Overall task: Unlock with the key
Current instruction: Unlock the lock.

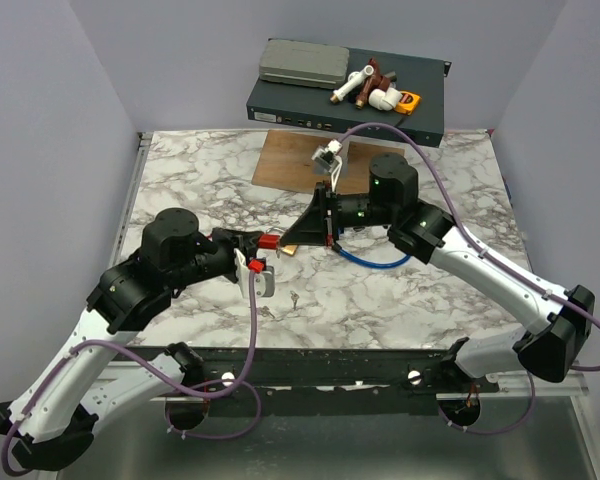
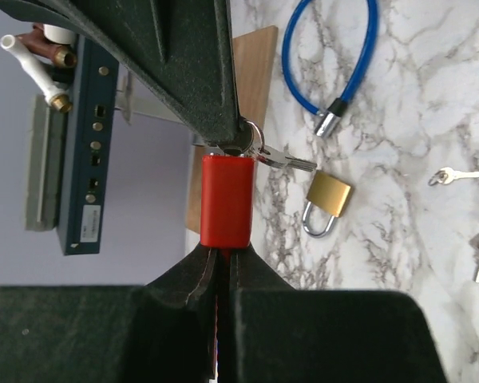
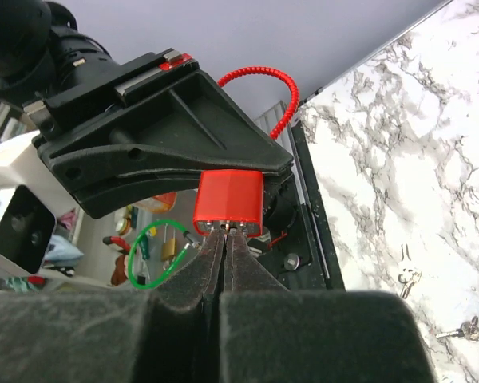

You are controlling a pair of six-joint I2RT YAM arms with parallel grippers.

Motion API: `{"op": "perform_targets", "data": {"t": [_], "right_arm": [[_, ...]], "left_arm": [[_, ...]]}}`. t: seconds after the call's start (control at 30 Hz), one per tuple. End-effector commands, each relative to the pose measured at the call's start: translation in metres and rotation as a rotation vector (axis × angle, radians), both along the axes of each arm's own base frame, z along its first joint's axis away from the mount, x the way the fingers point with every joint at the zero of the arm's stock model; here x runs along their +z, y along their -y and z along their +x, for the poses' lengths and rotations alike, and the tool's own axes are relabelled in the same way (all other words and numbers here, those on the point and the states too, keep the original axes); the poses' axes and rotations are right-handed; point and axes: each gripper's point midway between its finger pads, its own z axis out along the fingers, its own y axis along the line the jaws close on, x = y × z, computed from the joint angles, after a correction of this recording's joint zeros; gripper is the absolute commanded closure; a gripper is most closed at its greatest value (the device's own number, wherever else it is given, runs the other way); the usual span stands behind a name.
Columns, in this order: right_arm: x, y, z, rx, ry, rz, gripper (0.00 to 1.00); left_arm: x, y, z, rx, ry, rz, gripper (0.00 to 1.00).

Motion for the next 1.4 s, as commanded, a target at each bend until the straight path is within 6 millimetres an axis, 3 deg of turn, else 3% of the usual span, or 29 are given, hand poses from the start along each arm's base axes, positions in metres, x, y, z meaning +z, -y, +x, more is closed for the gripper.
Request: {"op": "perform_targets", "data": {"t": [0.0, 0.57, 0.7, 0.77, 1.03, 1.23, 1.37], "right_arm": [[-0.001, -0.004, 0.002, 0.004, -0.075, 0.023, 0.99], [0.011, 0.003, 0.013, 0.053, -0.244, 0.106, 0.99], [0.014, 0.005, 0.013, 0.072, -0.261, 0.119, 0.94], [0.016, 0.005, 0.012, 0.090, -0.280, 0.136, 0.87], [0.033, 0.015, 0.010, 0.127, -0.302, 0.187, 0.43], [0.047, 0.033, 0.023, 0.036, -0.174, 0.183, 0.29], [0.043, 0.043, 0.037, -0.086, 0.027, 0.089, 0.22]], "left_arm": [[0.053, 0.015, 0.011, -0.032, 0.230, -0.123, 1.00], [0.045, 0.008, 0.005, -0.044, 0.291, -0.111, 1.00], [0.044, 0.007, 0.005, -0.033, 0.271, -0.111, 1.00], [0.044, 0.006, 0.005, -0.025, 0.265, -0.116, 1.00], [0.038, 0.004, 0.005, -0.004, 0.206, -0.105, 1.00], [0.025, 0.006, -0.004, -0.006, 0.050, -0.094, 1.00], [0.012, 0.010, -0.025, -0.028, -0.207, -0.073, 1.00]]}}
